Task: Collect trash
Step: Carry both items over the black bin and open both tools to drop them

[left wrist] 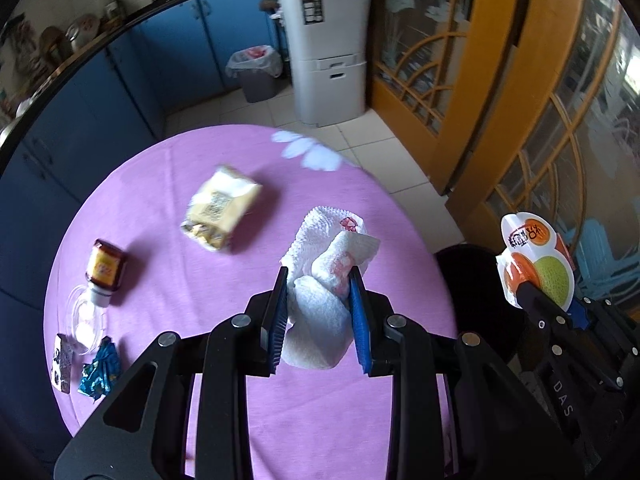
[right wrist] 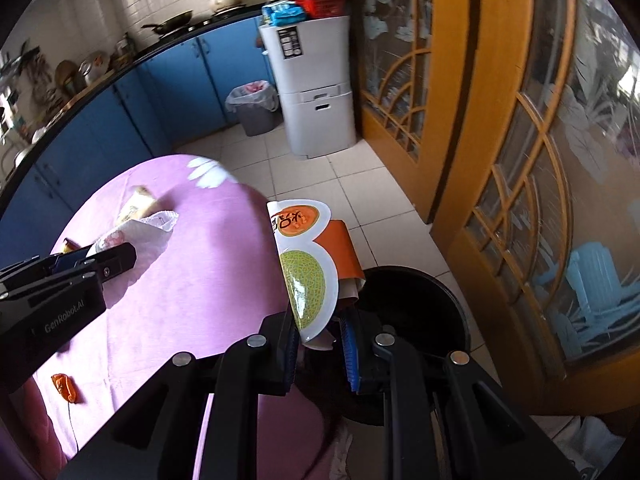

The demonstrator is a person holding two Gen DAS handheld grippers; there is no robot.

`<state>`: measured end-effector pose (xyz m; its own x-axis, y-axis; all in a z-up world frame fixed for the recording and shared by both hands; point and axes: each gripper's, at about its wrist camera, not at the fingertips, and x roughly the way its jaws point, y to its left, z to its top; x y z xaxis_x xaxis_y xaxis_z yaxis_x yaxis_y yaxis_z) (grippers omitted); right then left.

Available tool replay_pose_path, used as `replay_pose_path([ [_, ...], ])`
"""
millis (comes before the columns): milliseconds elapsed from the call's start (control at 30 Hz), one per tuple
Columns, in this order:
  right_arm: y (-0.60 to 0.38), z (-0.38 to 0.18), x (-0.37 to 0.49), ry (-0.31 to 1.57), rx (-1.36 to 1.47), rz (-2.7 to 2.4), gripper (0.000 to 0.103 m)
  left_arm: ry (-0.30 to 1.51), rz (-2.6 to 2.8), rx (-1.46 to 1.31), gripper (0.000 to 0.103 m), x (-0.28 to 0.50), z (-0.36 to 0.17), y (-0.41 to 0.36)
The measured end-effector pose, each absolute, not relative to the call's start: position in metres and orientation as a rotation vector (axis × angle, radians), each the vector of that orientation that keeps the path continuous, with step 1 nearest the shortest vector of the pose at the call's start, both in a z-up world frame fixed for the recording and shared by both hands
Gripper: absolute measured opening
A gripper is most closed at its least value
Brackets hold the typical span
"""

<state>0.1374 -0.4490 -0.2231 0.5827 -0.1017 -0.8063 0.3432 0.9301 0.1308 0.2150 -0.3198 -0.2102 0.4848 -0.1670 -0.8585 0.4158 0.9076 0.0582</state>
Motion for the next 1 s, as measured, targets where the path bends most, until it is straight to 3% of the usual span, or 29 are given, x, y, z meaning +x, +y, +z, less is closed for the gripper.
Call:
replay_pose_path([
  [533, -0.501, -0.240, 0.119, 0.904, 0.335, -0.355, 0.022, 0.993, -0.432, 0.377, 0.029, 0.199, -0.217, -0.390],
  [667, -0.509, -0.244, 0.117, 0.900, 0.362, -0.356, 0.033, 0.988, -0.439, 0.395, 0.029, 0.198, -0.218, -0.403],
  [733, -0.514, -0.245, 0.116, 0.891, 0.380, -0.356, 0.059, 0.988, -0.441, 0.400, 0.029, 0.198, -0.219, -0.407],
  [767, -0.516, -0.245, 0.115, 0.879, 0.384, -0.356, 0.080, 0.988, -0.442, 0.403, 0.029, 0.199, -0.219, -0.410],
  [1000, -0.527, -0.248, 0.115, 0.877, 0.396, -0.372, 0.082, 0.992, -0.453, 0.424, 0.029, 0.198, -0.223, -0.426],
])
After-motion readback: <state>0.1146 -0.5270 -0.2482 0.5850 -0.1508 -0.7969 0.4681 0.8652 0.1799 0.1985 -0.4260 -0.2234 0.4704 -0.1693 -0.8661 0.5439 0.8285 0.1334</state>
